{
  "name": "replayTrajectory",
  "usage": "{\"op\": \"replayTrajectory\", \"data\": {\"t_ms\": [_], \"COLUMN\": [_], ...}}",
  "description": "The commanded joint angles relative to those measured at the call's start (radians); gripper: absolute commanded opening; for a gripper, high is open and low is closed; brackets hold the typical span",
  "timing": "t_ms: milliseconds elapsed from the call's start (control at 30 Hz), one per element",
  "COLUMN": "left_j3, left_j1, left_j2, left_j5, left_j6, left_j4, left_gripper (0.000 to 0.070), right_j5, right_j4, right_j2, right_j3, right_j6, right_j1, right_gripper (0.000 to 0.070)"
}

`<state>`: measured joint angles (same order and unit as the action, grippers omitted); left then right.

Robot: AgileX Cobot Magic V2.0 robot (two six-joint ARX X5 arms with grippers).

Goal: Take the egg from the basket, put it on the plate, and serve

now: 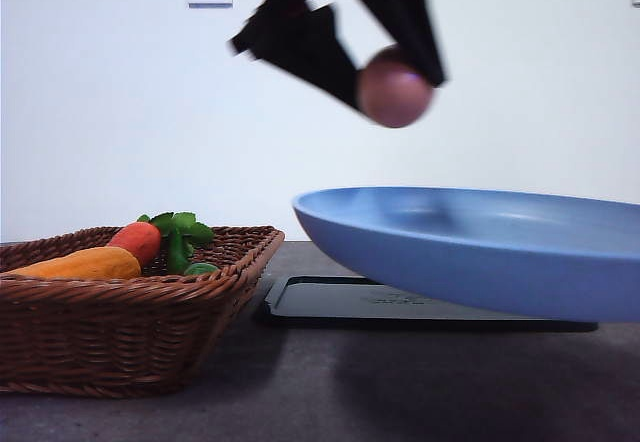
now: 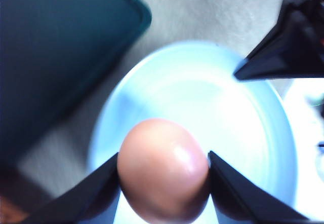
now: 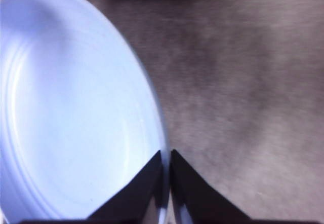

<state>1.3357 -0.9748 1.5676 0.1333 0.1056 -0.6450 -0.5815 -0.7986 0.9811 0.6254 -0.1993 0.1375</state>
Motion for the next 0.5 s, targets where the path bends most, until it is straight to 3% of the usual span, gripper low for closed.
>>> {"op": "replayTrajectory", "data": {"t_ms": [0,133,467], "left_j3": [0.011,0.011,0.011], "left_j1": [-0.041,-0.086,-0.092], "left_j2": [0.029,0.069,0.185], "left_j5": [-0.056,-0.069,-0.068], "left_j6": [-0.055,-0.068,-0.066], "left_j4": [0.023,0.039,0.030], "left_gripper": [0.0171,0.0171,0.0173], "right_j5": [-0.020,-0.025,-0.025], "right_j4": [0.012,0.017,0.016], "right_j2": [0.011,0.014,0.014], "right_j3": [0.004,0.004,0.004], "right_j6": [-0.004,-0.003,-0.002], "right_j1": [0.003,0.003,0.003], "right_gripper": [0.0000,0.0000,0.0000]}}
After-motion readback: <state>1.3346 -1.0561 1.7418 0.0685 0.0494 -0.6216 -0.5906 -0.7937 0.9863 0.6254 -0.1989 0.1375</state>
